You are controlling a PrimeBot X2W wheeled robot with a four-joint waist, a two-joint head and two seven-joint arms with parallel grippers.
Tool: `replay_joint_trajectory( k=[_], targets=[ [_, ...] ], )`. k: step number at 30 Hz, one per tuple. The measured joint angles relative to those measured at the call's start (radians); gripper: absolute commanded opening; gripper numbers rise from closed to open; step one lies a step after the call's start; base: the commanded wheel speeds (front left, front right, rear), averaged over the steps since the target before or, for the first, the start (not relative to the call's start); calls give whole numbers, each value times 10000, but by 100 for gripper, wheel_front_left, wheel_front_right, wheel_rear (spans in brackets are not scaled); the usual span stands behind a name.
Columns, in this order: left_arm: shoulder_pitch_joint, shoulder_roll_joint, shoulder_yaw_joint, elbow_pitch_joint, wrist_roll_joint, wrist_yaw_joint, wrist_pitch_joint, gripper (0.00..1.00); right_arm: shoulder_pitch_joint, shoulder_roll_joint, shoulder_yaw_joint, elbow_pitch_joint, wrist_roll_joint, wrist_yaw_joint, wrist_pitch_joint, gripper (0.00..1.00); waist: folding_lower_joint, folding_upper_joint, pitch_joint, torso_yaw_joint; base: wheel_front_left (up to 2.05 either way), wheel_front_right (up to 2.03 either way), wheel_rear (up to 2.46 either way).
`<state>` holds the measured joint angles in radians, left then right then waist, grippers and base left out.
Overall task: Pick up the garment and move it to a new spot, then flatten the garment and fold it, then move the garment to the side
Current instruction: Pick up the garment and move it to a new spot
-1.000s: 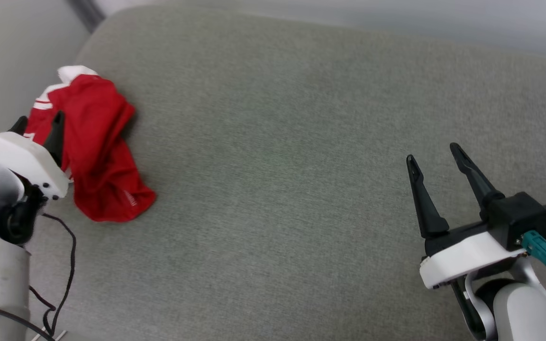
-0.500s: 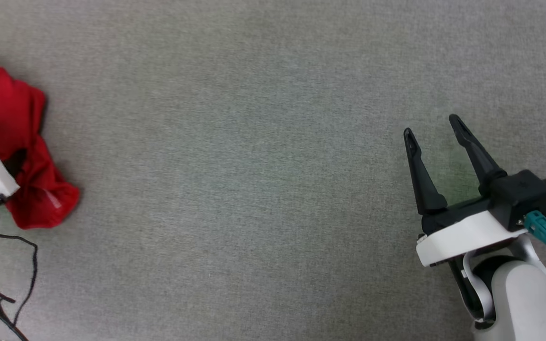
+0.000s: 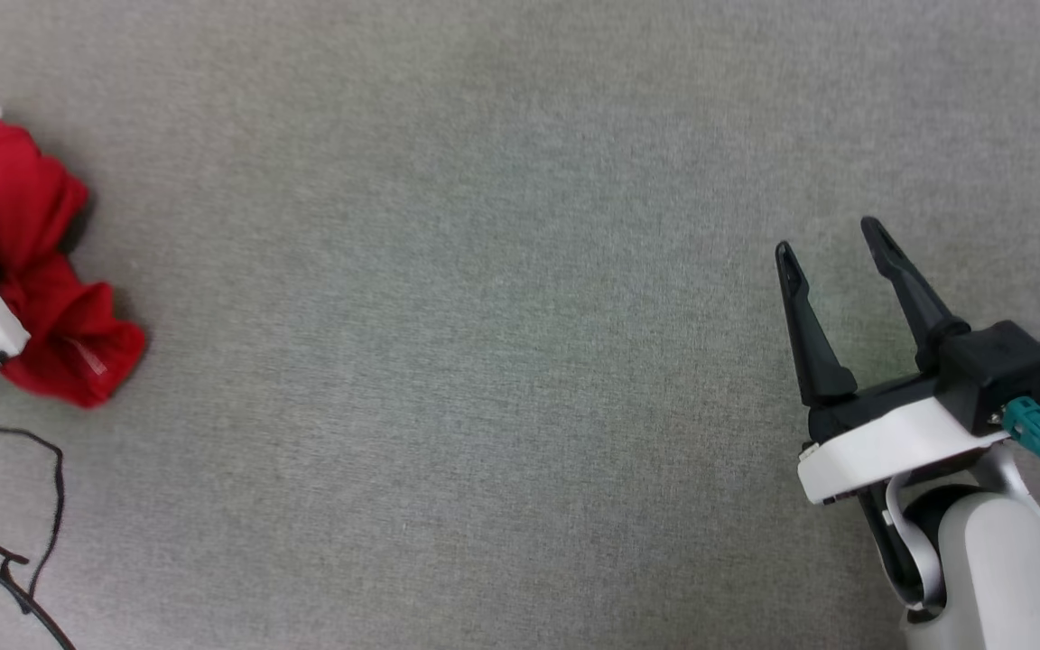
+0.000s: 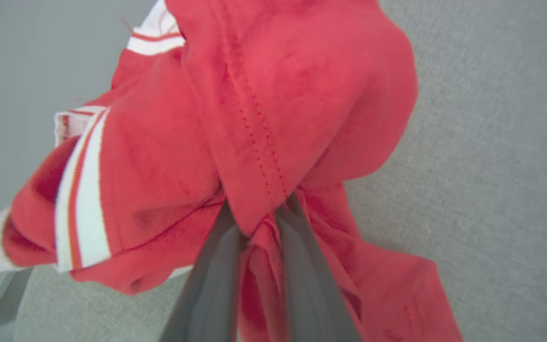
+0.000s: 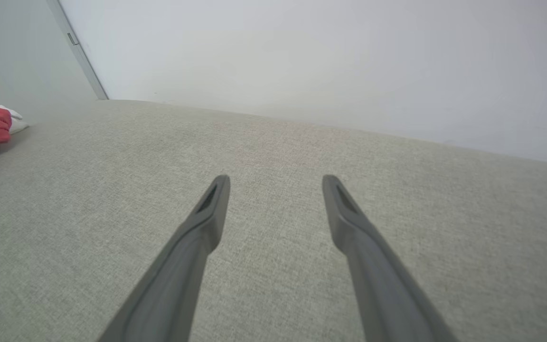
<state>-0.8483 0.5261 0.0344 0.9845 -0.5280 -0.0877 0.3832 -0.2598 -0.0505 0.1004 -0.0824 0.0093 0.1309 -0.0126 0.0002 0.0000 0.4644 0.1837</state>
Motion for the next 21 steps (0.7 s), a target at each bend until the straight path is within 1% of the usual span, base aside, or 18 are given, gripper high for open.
replay_joint_trajectory(
  k=[1, 4, 5, 6, 7, 12, 16, 20, 21],
  targets=[
    [-1, 46, -12, -211, 115, 0, -815, 0, 90, 0, -25, 79, 81, -2, -88, 100, -1, 0, -261, 46, 0, 0, 0],
    [-7, 36, 6, -504, 153, -79, -1877, 0, 291, 2, -102, 236, 192, 0, -192, 100, -1, 0, -730, 130, 0, 0, 0],
    [-7, 36, 6, -504, 153, -79, -1877, 0, 291, 2, -102, 236, 192, 0, -192, 100, -1, 0, -730, 130, 0, 0, 0],
    [20, 4, -71, -658, 261, -102, -2493, 0, 404, 0, -123, 336, 303, 0, -314, 100, -1, 0, -1077, 187, 0, 0, 0],
    [50, -2, -123, -756, 336, -121, -2865, 0, 464, 0, -127, 391, 395, 0, -391, 100, -1, 0, -1266, 213, 0, 0, 0],
    [202, -4, -345, -1264, 614, -194, -4357, 0, 822, 0, -150, 658, 765, 0, -610, 100, -2, 0, -2230, 288, 0, 0, 0],
    [450, -148, -529, -1745, 775, -224, -5072, 0, 1094, 0, -167, 809, 890, 0, -717, 100, -2, 0, -2983, 247, 0, 0, 0],
    [806, -523, -686, -2401, 811, -161, -5375, 0, 1318, 0, -192, 826, 972, 0, -734, 100, -3, 0, -3609, 48, 0, 0, 0],
    [806, -523, -686, -2401, 811, -161, -5375, 0, 1318, 0, -192, 826, 972, 0, -734, 100, -3, 0, -3609, 48, 0, 0, 0]
  ],
)
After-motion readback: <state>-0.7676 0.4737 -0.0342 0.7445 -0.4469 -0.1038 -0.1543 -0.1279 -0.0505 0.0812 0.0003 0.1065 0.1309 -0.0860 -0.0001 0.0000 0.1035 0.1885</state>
